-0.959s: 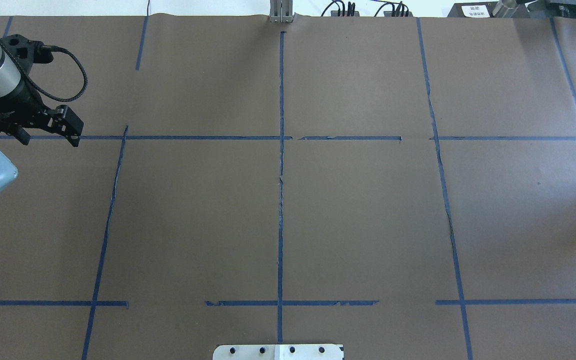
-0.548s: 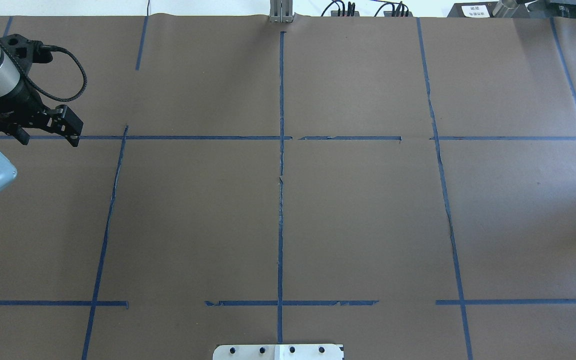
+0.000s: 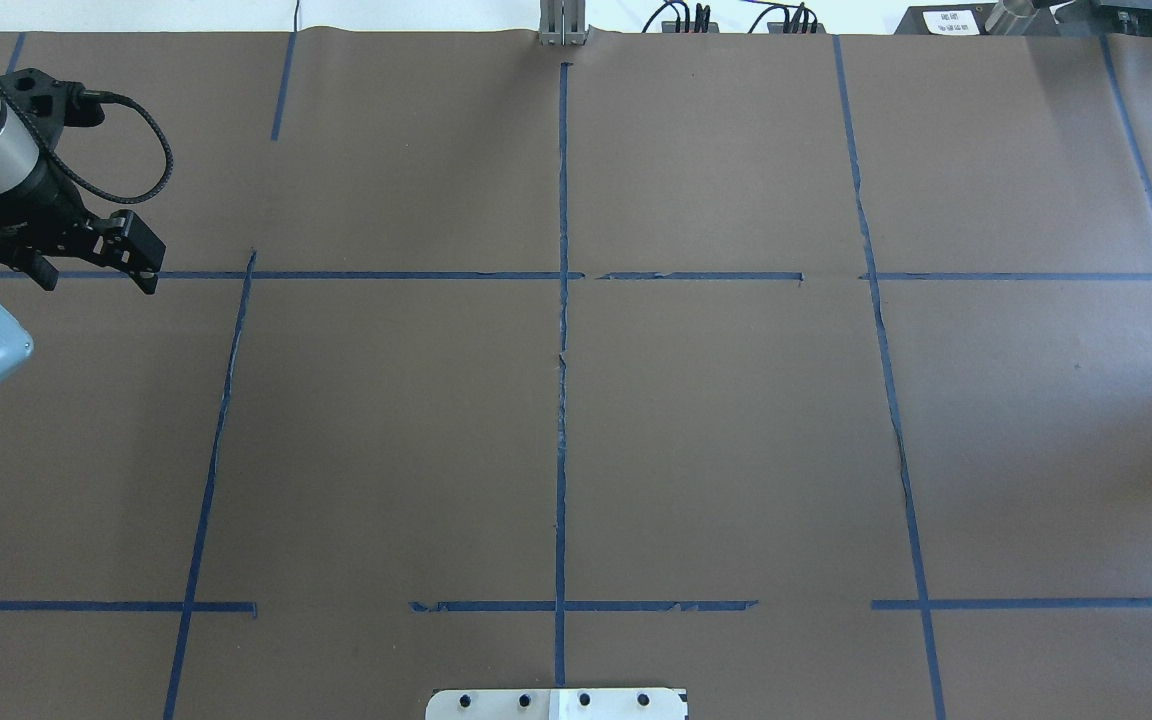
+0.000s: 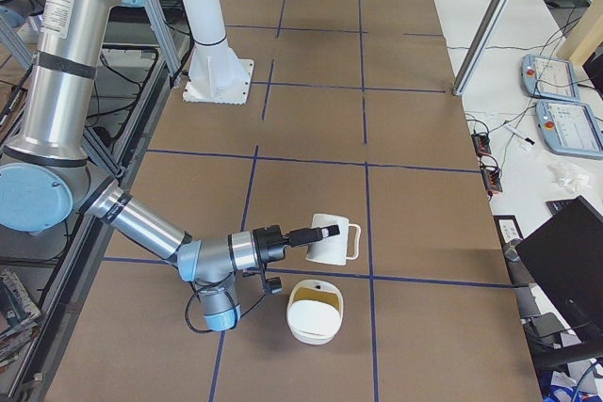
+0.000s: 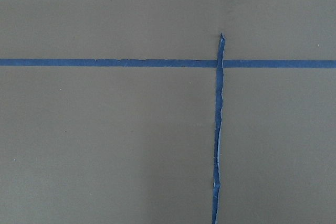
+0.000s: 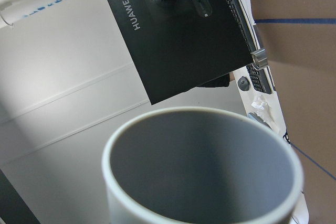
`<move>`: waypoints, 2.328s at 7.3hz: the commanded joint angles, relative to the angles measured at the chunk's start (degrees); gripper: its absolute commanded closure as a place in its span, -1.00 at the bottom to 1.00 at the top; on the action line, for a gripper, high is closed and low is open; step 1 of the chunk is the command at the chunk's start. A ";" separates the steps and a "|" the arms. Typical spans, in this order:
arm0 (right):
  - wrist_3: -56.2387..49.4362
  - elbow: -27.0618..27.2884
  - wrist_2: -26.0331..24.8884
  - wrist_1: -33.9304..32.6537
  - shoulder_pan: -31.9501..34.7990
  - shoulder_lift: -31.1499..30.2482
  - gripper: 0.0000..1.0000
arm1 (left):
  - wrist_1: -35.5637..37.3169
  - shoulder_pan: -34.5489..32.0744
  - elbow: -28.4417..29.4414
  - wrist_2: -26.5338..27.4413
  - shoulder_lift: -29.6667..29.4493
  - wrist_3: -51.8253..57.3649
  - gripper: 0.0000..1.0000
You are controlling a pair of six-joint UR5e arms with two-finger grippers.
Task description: Left arm hands cup to right arm to dump lemon
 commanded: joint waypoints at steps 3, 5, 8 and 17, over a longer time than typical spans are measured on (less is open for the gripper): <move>-18.61 17.01 15.08 -23.36 8.93 -0.21 0.70 | 0.00 0.09 0.20 -0.09 0.02 -0.02 -1.00; -30.15 17.46 19.45 -28.46 8.49 2.76 0.73 | 0.00 0.09 0.11 -0.09 0.02 -0.02 -1.00; -52.17 19.74 21.76 -40.39 4.03 8.04 0.72 | -0.09 0.17 -0.16 -0.18 -0.07 -0.19 -1.00; -124.77 19.48 -3.81 -70.79 -28.71 27.07 0.29 | 0.17 6.85 0.11 -0.62 -10.95 -5.43 -1.00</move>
